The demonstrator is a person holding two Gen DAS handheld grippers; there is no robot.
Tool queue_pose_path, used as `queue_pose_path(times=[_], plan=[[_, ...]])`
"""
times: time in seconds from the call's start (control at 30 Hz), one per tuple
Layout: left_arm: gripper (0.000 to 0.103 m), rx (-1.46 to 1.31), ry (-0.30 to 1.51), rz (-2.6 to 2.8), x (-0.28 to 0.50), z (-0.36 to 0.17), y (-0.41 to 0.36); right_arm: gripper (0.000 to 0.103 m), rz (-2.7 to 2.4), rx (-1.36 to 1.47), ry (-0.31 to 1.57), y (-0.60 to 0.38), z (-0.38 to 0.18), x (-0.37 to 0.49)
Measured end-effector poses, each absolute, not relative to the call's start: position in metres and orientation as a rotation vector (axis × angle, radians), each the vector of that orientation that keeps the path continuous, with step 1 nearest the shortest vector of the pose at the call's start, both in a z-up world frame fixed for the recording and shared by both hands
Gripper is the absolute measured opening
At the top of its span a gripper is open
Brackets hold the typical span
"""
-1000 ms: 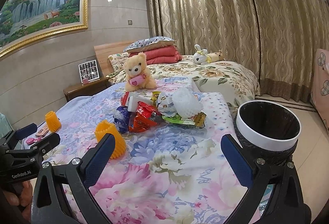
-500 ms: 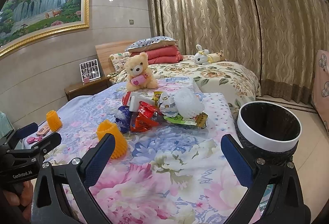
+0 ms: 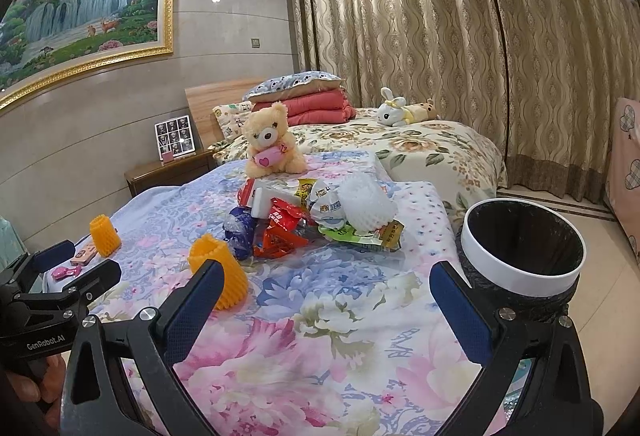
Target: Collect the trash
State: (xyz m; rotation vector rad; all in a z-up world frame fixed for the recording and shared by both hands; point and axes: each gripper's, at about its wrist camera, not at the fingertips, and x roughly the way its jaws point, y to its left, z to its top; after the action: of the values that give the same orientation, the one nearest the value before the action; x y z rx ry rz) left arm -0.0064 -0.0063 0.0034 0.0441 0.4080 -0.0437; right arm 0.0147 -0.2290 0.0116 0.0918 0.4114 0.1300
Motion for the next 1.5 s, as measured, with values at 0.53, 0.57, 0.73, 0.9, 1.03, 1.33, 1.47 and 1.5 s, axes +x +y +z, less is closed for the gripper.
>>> queue_pose_path(times=[0.53,0.57,0.73,0.9,1.03,1.33,1.47,1.5], plan=[[0.103,0.045,0.423,-0.049,-0.002,-0.002,-0.007,0.103,0.132,0.098,0.424,-0.226,0.011,0.016],[0.103,0.044,0.428,-0.050,-0.001,-0.004,-0.007,0.103,0.132,0.099,0.426,-0.227,0.010,0.017],[0.103,0.042,0.464,-0.062,0.008,-0.011,-0.009,0.103,0.130,0.109,0.457,-0.231,0.005,0.025],[0.103,0.053,0.507,-0.081,0.022,-0.020,-0.014,0.103,0.124,0.139,0.505,-0.240,-0.002,0.041],[0.103,0.043,0.559,-0.099,0.038,-0.029,-0.017,0.103,0.110,0.153,0.543,-0.247,-0.009,0.057],[0.103,0.030,0.646,-0.134,0.079,-0.044,-0.028,0.103,0.129,0.210,0.637,-0.256,-0.029,0.093],[0.099,0.049,0.654,-0.144,0.091,-0.046,-0.034,0.102,0.128,0.252,0.674,-0.263,-0.034,0.112],[0.097,0.049,0.663,-0.151,0.095,-0.047,-0.036,0.102,0.134,0.261,0.679,-0.262,-0.035,0.115]])
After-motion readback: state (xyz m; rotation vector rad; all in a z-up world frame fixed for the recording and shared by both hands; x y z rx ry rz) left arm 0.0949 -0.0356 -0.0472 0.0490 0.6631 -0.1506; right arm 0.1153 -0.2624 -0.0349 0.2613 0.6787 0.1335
